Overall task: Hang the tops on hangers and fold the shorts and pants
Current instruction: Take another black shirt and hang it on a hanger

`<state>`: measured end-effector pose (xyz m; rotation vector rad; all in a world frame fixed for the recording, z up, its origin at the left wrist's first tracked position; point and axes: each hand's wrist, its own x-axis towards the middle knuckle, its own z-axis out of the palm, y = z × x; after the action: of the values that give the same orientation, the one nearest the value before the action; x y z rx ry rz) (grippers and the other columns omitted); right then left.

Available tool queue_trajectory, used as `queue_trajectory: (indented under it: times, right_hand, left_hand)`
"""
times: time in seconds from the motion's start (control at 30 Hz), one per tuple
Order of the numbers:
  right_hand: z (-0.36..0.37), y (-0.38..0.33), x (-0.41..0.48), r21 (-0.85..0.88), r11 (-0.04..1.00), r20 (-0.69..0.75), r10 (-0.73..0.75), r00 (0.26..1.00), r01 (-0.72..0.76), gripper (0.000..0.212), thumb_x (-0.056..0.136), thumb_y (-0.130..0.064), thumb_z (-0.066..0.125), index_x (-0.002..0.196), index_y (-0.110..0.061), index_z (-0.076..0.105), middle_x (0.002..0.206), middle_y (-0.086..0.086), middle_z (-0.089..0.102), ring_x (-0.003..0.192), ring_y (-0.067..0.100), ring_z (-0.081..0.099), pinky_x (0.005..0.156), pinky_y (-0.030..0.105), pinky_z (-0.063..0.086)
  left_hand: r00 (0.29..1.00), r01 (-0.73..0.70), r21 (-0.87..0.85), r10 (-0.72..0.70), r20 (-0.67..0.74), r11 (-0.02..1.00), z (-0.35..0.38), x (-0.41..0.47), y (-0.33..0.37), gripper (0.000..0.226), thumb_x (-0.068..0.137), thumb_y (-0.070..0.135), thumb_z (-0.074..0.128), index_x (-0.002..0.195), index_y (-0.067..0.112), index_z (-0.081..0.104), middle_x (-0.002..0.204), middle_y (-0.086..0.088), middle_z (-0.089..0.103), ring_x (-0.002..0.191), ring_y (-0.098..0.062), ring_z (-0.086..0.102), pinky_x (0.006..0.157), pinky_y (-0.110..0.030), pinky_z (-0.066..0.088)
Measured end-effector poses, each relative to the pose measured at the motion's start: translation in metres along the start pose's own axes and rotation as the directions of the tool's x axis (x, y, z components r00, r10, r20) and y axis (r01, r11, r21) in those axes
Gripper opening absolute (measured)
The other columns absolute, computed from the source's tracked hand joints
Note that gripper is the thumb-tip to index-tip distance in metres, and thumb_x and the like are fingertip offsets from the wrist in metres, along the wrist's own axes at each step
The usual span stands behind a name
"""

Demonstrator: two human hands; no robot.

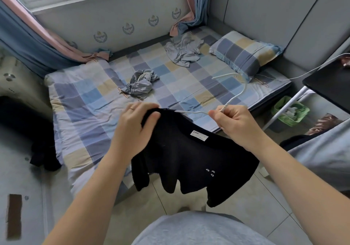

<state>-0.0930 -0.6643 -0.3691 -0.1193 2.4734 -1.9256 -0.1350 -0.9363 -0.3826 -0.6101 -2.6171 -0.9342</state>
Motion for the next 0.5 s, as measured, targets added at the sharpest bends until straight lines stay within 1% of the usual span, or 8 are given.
queue_trajectory:
  times: [0.07,0.13,0.2,0.27,0.3,0.4,0.43,0.5]
  right_hand:
    - [0.003,0.0,-0.003,-0.038,0.999,-0.002,-0.015,1.0,0.015,0.047,0.099,-0.02,0.059,0.056,-0.009,0.043,0.057,0.013,0.033,0.053,0.022,0.032,0.054,0.037,0.03]
    - [0.002,0.001,-0.006,-0.066,0.998,-0.025,-0.023,0.999,0.021,0.043,0.097,-0.023,0.062,0.059,-0.007,0.051,0.056,0.01,0.036,0.052,0.019,0.034,0.053,0.033,0.032]
    - [-0.005,0.002,-0.008,-0.086,0.996,-0.033,-0.028,0.999,0.025,0.031,0.095,-0.027,0.065,0.073,-0.006,0.066,0.057,0.005,0.045,0.053,0.015,0.04,0.055,0.026,0.037]
    - [-0.018,0.006,-0.01,-0.123,0.992,-0.019,-0.013,1.0,0.01,0.01,0.093,-0.03,0.07,0.092,-0.02,0.073,0.069,0.001,0.06,0.062,0.02,0.055,0.067,0.029,0.049]
    - [-0.029,0.011,-0.011,-0.164,0.986,-0.006,0.024,1.0,-0.025,0.009,0.09,-0.033,0.073,0.099,-0.031,0.072,0.08,-0.002,0.067,0.073,0.019,0.063,0.075,0.029,0.052]
    - [-0.072,0.033,-0.022,-0.258,0.945,0.09,0.23,0.969,-0.201,0.038,0.079,-0.042,0.079,0.114,-0.046,0.066,0.11,-0.02,0.07,0.105,-0.003,0.065,0.09,0.021,0.047]
    - [-0.085,0.042,-0.028,-0.251,0.928,0.126,0.313,0.941,-0.275,0.04,0.078,-0.038,0.08,0.115,-0.046,0.067,0.112,-0.019,0.071,0.108,-0.001,0.065,0.092,0.023,0.048]
    - [-0.106,0.063,-0.039,-0.304,0.878,0.126,0.421,0.899,-0.369,0.03,0.084,-0.023,0.077,0.108,-0.042,0.073,0.107,-0.01,0.075,0.105,0.007,0.069,0.093,0.034,0.052]
  left_hand:
    - [0.992,-0.06,0.031,0.056,0.111,0.998,0.007,0.005,0.011,0.025,0.096,0.029,0.059,0.111,0.014,0.071,0.106,0.001,0.071,0.106,-0.023,0.058,0.099,-0.04,0.041]
    - [0.982,-0.099,0.004,0.097,0.163,0.995,0.014,0.008,0.016,0.021,0.096,0.025,0.058,0.107,0.011,0.071,0.101,0.0,0.07,0.098,-0.021,0.059,0.092,-0.042,0.046]
    - [0.983,-0.11,-0.022,0.112,0.145,0.994,0.02,0.01,0.017,0.016,0.097,0.017,0.059,0.104,0.008,0.07,0.097,-0.001,0.069,0.093,-0.02,0.059,0.086,-0.044,0.048]
    - [0.993,-0.096,-0.046,0.099,0.066,0.994,0.022,0.011,0.014,0.009,0.097,0.01,0.062,0.1,0.006,0.07,0.092,0.002,0.067,0.088,-0.018,0.058,0.084,-0.035,0.046]
    - [0.997,-0.076,-0.067,0.078,0.021,0.995,0.021,0.011,0.011,0.007,0.096,0.008,0.063,0.099,0.007,0.069,0.088,0.007,0.065,0.085,-0.014,0.057,0.082,-0.028,0.044]
    - [0.998,0.023,-0.128,-0.031,-0.055,0.991,0.013,0.012,-0.003,0.018,0.097,0.009,0.062,0.096,0.028,0.064,0.082,0.022,0.061,0.08,0.006,0.054,0.075,-0.006,0.037]
    - [0.996,0.055,-0.141,-0.064,-0.057,0.989,0.009,0.014,-0.008,0.027,0.098,0.012,0.061,0.093,0.039,0.06,0.086,0.024,0.063,0.082,0.01,0.054,0.074,-0.003,0.035]
    - [0.994,0.08,-0.153,-0.09,-0.06,0.985,0.002,0.017,-0.014,0.035,0.098,0.015,0.06,0.088,0.048,0.056,0.09,0.033,0.062,0.084,0.013,0.055,0.074,-0.002,0.035]
